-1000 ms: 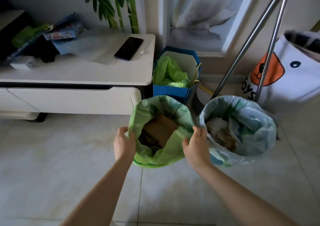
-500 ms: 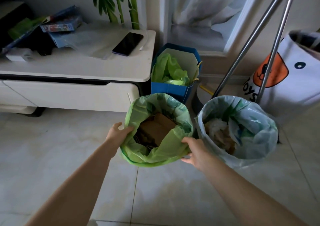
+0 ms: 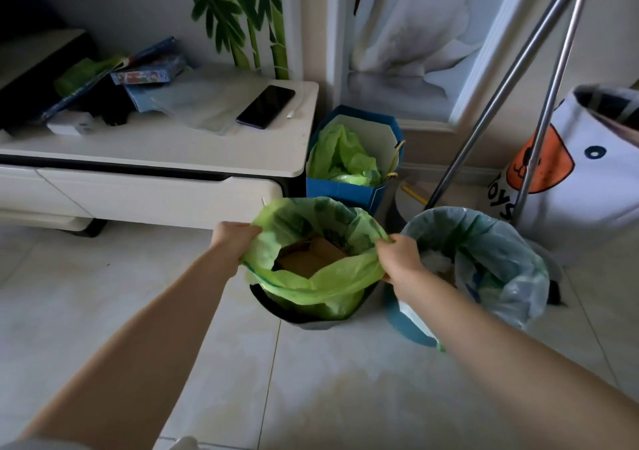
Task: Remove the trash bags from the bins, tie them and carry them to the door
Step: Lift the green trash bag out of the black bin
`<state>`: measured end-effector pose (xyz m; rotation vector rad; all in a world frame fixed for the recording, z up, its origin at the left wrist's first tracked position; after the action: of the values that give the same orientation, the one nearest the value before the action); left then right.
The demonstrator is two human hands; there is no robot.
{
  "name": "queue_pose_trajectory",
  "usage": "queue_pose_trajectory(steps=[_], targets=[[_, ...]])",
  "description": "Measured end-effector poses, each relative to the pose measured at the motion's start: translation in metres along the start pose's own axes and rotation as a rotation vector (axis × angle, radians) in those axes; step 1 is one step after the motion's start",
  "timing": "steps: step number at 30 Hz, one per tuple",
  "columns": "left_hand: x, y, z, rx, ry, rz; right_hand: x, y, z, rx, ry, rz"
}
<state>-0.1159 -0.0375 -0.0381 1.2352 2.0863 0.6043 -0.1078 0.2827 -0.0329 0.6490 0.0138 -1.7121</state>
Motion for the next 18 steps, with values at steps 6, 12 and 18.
queue_pose_trajectory(steps=[6, 12, 18], targets=[[-0.013, 0.043, -0.034, 0.191, 0.001, -0.044, -0.020, 0.018, 0.052, -0.164, -0.132, 0.048], [-0.055, 0.072, -0.032, 0.218, -0.014, -0.118, -0.060, 0.043, 0.073, -0.323, 0.035, -0.036], [-0.086, 0.094, -0.029, 0.139, -0.069, -0.136, -0.095, 0.052, 0.093, -0.347, -0.030, -0.117]])
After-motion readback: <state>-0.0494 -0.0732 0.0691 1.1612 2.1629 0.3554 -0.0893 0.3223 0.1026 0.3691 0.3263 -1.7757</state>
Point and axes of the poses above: each hand's wrist, its own y-axis away from the middle knuckle, its own x-axis out of the palm, z = x × y, the point moved 8 cm from there along -y, towards the middle knuckle, and after that the axes turned 12 degrees about -x, right-handed, at the moved point
